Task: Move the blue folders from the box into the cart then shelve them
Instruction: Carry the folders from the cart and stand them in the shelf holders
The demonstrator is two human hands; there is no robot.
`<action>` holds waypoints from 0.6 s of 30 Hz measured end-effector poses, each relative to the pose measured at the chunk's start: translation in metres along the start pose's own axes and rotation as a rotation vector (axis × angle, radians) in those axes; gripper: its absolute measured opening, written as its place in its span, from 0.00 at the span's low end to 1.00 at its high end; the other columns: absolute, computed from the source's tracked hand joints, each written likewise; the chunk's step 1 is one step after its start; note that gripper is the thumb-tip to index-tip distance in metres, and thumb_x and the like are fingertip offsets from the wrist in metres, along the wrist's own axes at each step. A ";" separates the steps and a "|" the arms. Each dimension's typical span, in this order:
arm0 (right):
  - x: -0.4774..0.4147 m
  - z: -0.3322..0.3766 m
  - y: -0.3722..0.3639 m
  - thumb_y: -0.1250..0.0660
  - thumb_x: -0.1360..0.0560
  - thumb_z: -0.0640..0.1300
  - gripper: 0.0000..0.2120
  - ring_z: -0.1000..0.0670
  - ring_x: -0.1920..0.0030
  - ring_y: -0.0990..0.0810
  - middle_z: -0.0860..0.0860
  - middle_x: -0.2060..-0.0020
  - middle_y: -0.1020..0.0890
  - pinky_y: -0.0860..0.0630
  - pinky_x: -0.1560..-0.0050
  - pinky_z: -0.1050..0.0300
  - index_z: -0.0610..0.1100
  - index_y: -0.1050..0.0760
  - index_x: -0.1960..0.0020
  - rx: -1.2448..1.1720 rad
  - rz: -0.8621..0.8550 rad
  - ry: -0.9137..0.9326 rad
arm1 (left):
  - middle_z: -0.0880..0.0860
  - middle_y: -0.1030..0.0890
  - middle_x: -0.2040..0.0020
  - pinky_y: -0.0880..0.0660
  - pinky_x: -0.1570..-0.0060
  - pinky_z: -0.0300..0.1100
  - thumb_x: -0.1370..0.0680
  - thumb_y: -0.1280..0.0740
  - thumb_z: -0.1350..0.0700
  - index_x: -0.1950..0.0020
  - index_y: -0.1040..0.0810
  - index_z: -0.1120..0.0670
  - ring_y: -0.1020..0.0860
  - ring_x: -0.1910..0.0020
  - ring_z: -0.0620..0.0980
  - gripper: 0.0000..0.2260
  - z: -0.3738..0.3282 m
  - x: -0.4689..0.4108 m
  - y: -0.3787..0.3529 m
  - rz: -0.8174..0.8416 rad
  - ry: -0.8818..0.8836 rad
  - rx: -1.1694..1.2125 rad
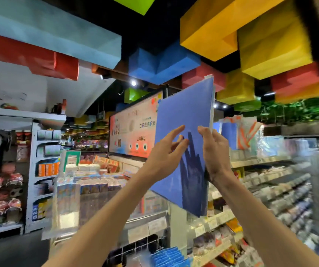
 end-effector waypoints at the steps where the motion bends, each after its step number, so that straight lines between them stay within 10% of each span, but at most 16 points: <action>1: -0.008 -0.001 0.010 0.33 0.24 0.54 0.10 0.47 0.56 0.17 0.49 0.56 0.14 0.20 0.50 0.43 0.49 0.17 0.51 0.002 -0.012 0.017 | 0.55 0.16 0.43 0.23 0.41 0.62 0.26 0.42 0.31 0.31 0.35 0.25 0.19 0.53 0.54 0.22 -0.001 -0.009 -0.015 0.022 0.008 0.039; 6: -0.048 -0.018 0.048 0.28 0.27 0.61 0.18 0.50 0.58 0.15 0.48 0.55 0.14 0.20 0.63 0.55 0.51 0.19 0.45 -0.005 0.018 0.045 | 0.42 0.34 0.23 0.36 0.25 0.54 0.15 0.46 0.43 0.21 0.40 0.39 0.34 0.25 0.41 0.22 -0.016 -0.047 -0.082 0.110 0.007 0.287; 10: -0.089 -0.048 0.088 0.33 0.24 0.61 0.20 0.48 0.49 0.14 0.48 0.50 0.14 0.17 0.53 0.49 0.49 0.19 0.39 -0.058 0.081 0.024 | 0.44 0.29 0.25 0.29 0.30 0.52 0.21 0.42 0.35 0.22 0.38 0.36 0.30 0.28 0.41 0.26 0.007 -0.087 -0.131 0.095 0.019 0.380; 14: -0.134 -0.088 0.132 0.37 0.20 0.59 0.18 0.42 0.48 0.15 0.44 0.51 0.14 0.18 0.48 0.39 0.48 0.16 0.44 -0.057 0.111 0.001 | 0.39 0.22 0.35 0.23 0.48 0.29 0.17 0.39 0.47 0.24 0.37 0.35 0.23 0.39 0.32 0.21 0.036 -0.125 -0.187 0.078 -0.010 0.422; 18: -0.177 -0.121 0.162 0.40 0.18 0.54 0.15 0.50 0.46 0.15 0.50 0.49 0.13 0.19 0.43 0.47 0.49 0.18 0.42 -0.027 0.182 0.035 | 0.40 0.24 0.31 0.25 0.35 0.39 0.18 0.40 0.45 0.25 0.36 0.34 0.26 0.33 0.36 0.21 0.063 -0.164 -0.228 0.038 0.014 0.388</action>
Point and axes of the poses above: each hand's wrist, its own x-axis away from the middle knuckle, its own y-axis out of the back of the hand, z = x × y, the point moved 5 cm from there along -x, towards the middle knuckle
